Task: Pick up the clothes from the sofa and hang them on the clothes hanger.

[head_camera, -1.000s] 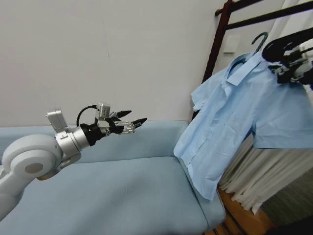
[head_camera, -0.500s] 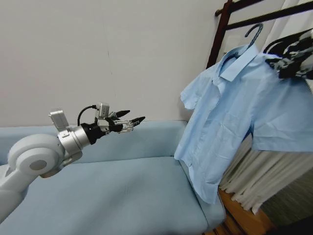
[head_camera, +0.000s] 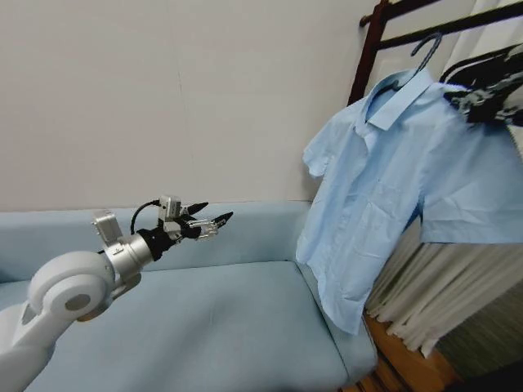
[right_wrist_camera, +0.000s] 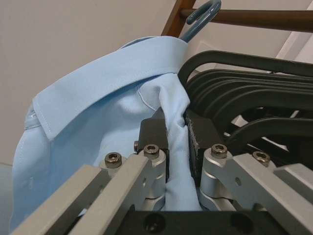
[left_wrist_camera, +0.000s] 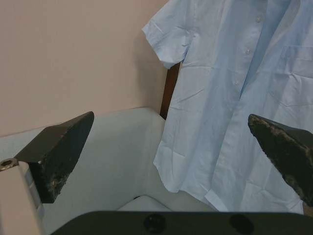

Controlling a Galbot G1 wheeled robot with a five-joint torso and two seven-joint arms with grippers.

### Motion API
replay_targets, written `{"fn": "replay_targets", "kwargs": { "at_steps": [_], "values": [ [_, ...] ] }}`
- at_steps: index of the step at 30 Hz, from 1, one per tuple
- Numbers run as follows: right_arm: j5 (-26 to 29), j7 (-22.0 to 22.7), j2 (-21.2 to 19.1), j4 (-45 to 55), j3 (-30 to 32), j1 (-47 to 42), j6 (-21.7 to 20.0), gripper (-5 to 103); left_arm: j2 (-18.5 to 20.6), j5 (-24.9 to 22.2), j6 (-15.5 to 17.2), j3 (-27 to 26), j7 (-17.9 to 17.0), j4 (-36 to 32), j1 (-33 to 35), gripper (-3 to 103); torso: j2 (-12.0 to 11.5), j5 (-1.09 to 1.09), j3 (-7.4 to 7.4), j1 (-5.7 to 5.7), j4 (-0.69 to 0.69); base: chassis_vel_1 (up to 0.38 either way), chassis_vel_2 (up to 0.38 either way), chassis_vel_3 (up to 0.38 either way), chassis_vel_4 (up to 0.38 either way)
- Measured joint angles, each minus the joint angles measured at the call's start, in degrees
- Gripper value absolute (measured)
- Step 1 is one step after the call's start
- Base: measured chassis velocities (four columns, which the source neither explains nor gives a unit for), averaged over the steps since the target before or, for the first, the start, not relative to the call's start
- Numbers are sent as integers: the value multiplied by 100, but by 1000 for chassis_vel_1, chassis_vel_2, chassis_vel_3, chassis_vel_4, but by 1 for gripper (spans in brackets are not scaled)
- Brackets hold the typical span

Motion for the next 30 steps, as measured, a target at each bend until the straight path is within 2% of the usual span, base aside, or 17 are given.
{"fn": "replay_targets", "kwargs": {
  "at_steps": [6, 8, 10, 13, 23, 30],
  "values": [
    [252, -122, -280, -138, 146, 48, -147, 9, -127, 43, 7, 131, 19, 80, -66, 100, 0, -1, 0, 0, -2, 0, 0, 0, 0],
    [615, -59, -355, -113, 201, 72, -198, 9, -146, 55, 13, 157, 45, 108, -81, 100, 0, 0, 0, 0, -2, 0, 0, 0, 0],
    [1308, 151, -426, 18, 240, 137, -241, 9, -160, 80, 21, 173, 109, 151, -90, 100, 0, -1, 0, 0, -1, 0, 0, 0, 0],
    [1591, 311, -403, 122, 244, 171, -244, 9, -169, 87, 25, 176, 135, 171, -93, 100, 0, -1, 0, 0, -1, 0, 0, 0, 0],
    [1548, 499, -290, 337, 238, 142, -137, 9, -122, 83, 34, 239, 215, 213, -160, 100, 0, 0, 0, 0, 0, 0, 0, 0, 0],
    [1213, 423, -230, 261, 180, 38, -71, 9, -57, 60, 37, 242, 222, 163, -159, 100, 0, -1, 0, 0, 0, 0, 0, 0, 0]
  ]
}}
